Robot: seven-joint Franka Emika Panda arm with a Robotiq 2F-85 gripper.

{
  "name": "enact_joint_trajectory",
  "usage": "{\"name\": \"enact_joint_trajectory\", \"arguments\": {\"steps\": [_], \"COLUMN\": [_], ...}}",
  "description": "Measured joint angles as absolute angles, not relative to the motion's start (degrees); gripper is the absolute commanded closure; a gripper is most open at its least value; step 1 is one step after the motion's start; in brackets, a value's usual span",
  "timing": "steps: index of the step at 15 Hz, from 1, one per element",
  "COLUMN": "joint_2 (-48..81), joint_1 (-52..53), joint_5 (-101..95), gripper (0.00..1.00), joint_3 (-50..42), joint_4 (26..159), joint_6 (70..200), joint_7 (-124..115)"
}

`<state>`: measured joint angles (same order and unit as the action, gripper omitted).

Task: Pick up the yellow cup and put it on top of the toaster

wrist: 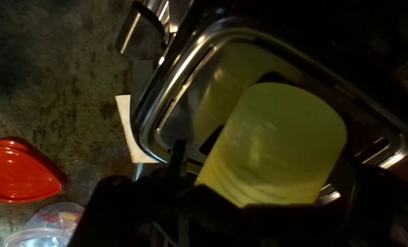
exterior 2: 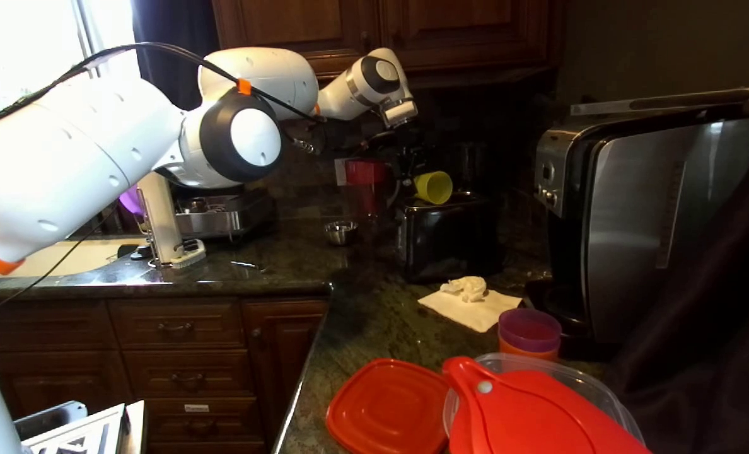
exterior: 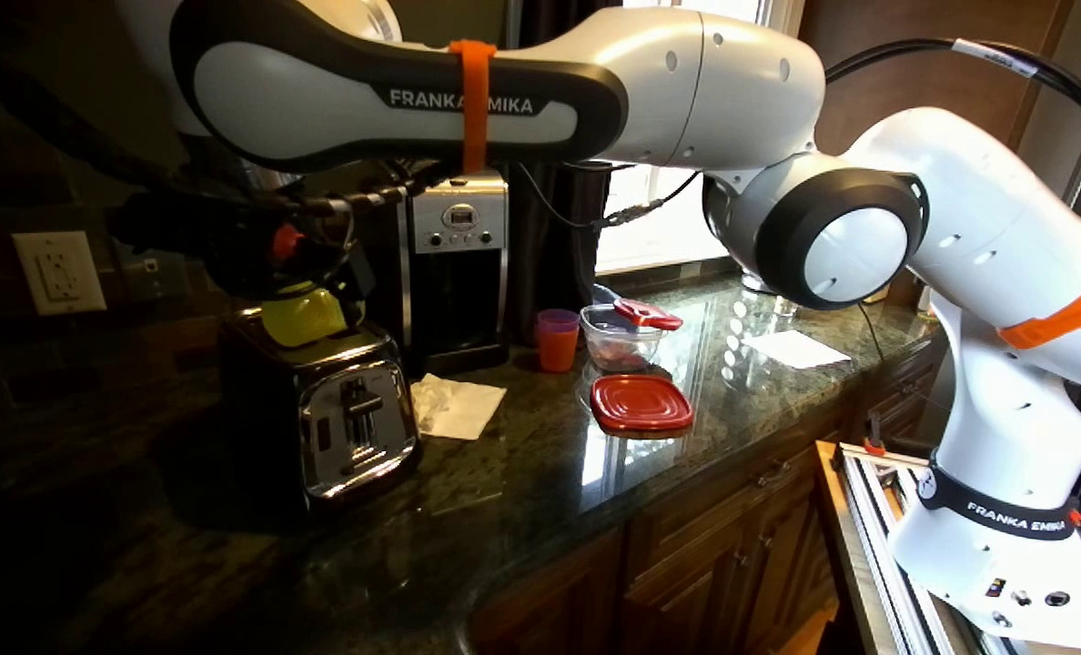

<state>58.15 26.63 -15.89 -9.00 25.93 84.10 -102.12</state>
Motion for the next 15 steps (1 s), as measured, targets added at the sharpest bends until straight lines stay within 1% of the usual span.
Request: {"name": "enact_joint_trajectory", "arguments": {"steps": [9,15], "joint_2": [55.5,52.2], "joint_1": [26.1,25.6], "joint_5": [-16.2,-17.1], "gripper": [0.0,0.0], "joint_3": [-10.0,-11.4], "joint_4": [25.0,23.9], "joint_6": [84.7,88.9], "joint_7": [-102.2,-104.6]}}
